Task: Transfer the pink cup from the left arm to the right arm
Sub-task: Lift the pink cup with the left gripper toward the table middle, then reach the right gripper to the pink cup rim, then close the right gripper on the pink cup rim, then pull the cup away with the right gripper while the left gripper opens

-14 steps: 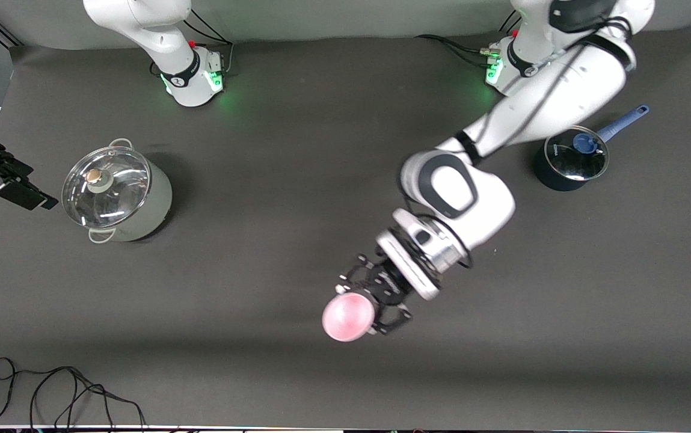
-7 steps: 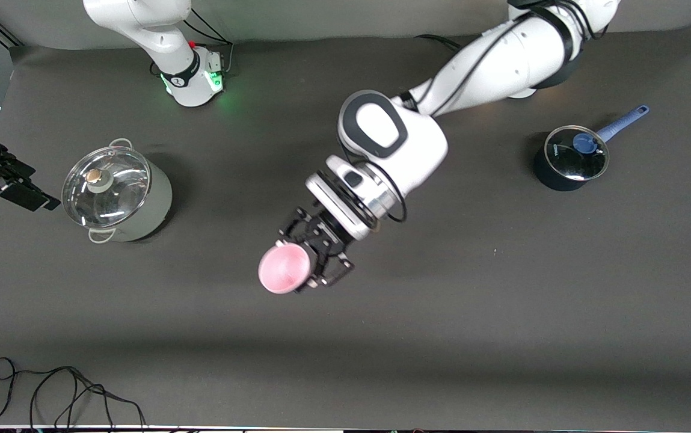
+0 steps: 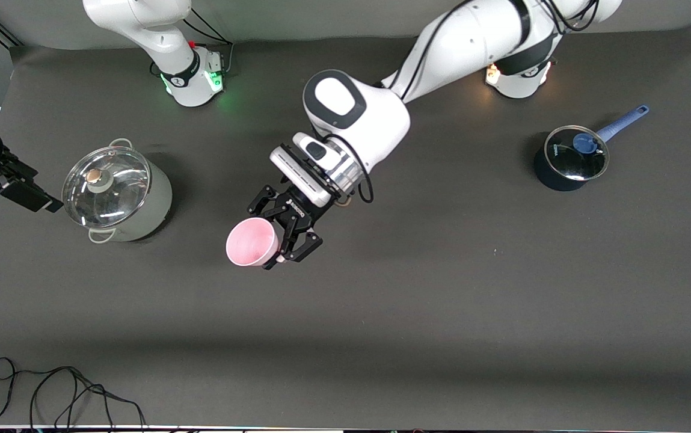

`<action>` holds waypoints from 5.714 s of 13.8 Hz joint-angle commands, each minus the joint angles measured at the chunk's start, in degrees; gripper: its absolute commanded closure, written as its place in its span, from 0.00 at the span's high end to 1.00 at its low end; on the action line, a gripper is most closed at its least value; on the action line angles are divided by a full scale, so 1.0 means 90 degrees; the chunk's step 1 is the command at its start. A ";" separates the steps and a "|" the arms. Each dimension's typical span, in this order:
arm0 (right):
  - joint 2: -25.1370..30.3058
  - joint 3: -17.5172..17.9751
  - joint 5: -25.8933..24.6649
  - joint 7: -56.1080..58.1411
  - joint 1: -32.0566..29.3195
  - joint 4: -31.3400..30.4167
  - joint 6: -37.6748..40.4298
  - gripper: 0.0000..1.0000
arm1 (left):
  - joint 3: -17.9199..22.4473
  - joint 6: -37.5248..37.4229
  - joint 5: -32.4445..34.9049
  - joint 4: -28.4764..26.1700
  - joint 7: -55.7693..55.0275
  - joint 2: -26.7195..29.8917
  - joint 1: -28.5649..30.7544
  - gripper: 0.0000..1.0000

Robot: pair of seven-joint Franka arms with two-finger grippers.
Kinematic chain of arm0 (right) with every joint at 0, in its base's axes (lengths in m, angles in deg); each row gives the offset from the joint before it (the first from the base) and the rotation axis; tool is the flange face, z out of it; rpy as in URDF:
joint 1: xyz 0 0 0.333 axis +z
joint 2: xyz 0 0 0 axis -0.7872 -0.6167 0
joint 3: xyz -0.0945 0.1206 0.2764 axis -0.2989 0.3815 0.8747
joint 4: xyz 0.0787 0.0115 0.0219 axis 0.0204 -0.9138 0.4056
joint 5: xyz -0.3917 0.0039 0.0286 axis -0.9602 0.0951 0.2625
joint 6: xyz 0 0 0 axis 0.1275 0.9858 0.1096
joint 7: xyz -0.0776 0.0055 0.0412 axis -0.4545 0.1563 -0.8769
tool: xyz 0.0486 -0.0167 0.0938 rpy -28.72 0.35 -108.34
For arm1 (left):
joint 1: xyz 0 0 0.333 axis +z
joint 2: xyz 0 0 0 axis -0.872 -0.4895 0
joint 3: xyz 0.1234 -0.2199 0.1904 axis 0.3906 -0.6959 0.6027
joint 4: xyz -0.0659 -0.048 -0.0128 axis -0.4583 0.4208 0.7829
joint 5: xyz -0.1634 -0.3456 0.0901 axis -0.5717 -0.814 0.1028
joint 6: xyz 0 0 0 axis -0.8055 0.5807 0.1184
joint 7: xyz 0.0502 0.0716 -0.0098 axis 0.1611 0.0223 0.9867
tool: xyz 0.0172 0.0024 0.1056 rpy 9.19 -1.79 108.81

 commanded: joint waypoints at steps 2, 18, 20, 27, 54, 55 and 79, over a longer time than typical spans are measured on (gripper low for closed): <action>-0.0629 -0.0020 0.0044 -0.1104 0.0622 0.1195 0.0541 1.00 | 0.0822 0.0063 -0.0015 0.0160 -0.0675 0.0113 -0.0424 0.00; -0.2670 -0.0020 0.0034 -0.3109 0.2469 0.3706 0.0640 1.00 | 0.0783 0.0063 -0.0015 0.0150 -0.0685 0.0113 -0.0433 0.00; -0.2789 0.0038 0.0034 -0.3119 0.2470 0.3874 0.0610 1.00 | 0.0783 0.0063 -0.0015 0.0150 -0.0685 0.0113 -0.0433 0.00; -0.2994 0.0205 0.0014 -0.3343 0.2470 0.3884 -0.0014 1.00 | 0.0783 0.0063 -0.0015 0.0150 -0.0685 0.0113 -0.0433 0.00; -0.3277 0.0341 0.0014 -0.3295 0.2470 0.3903 -0.0298 0.00 | 0.0773 0.0053 -0.0015 0.0150 -0.0685 0.0133 -0.0433 0.00; -0.3277 0.0341 0.0014 -0.3295 0.2470 0.3903 -0.0308 0.00 | 0.0773 0.0053 -0.0015 0.0141 -0.0685 0.0133 -0.0433 0.00; -0.3180 0.0156 -0.0171 0.0022 -0.0020 0.3806 -0.0445 0.00 | 0.1154 -1.1191 0.3791 -0.1248 -0.3456 0.2827 0.5219 1.00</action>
